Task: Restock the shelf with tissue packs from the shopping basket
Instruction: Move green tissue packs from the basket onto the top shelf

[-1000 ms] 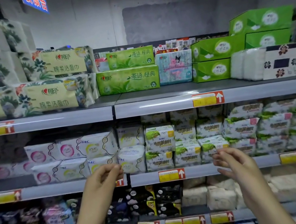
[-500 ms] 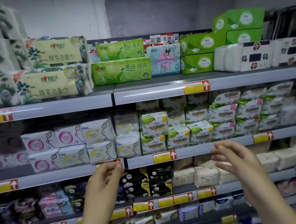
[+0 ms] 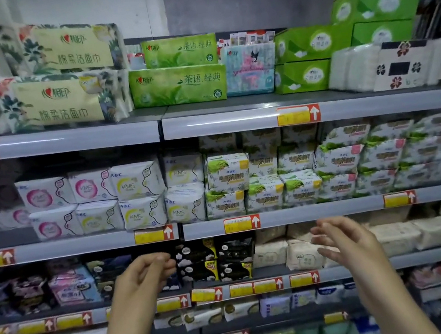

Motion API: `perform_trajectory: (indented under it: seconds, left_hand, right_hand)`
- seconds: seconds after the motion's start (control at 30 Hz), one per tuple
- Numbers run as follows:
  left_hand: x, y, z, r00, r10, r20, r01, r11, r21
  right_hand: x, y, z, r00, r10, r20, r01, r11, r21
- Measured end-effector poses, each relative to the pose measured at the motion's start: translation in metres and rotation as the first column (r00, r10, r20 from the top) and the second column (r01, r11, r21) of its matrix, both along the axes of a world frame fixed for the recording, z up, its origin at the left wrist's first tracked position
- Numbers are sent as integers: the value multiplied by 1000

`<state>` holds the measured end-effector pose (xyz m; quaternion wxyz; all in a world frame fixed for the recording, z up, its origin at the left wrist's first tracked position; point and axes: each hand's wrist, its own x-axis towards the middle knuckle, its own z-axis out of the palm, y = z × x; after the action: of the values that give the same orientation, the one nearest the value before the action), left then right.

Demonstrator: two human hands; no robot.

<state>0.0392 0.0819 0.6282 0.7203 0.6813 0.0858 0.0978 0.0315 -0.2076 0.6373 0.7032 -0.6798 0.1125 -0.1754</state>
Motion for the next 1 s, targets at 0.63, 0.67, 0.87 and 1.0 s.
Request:
perform_trajectory:
  seconds: [0.63,0.67,0.87,1.0]
  left_hand:
    - [31,-39,-164,910,7,-414,8,999,33]
    - [32,-40,-176,904,22,-427,1,999,53]
    - [40,-46,-254,856,35,-516,29,993,115]
    - [43,-45,-314,836,30,-548,43,992,120]
  right_hand:
    - [38,-37,-202,891,6,-454,15,999,44]
    - [38,-37,-214,877,13,-480,14,998,53]
    - [37,-36,-305,805,29,-593,11,998,64]
    - [27,-36,-379,771,16,-637,11,999,40]
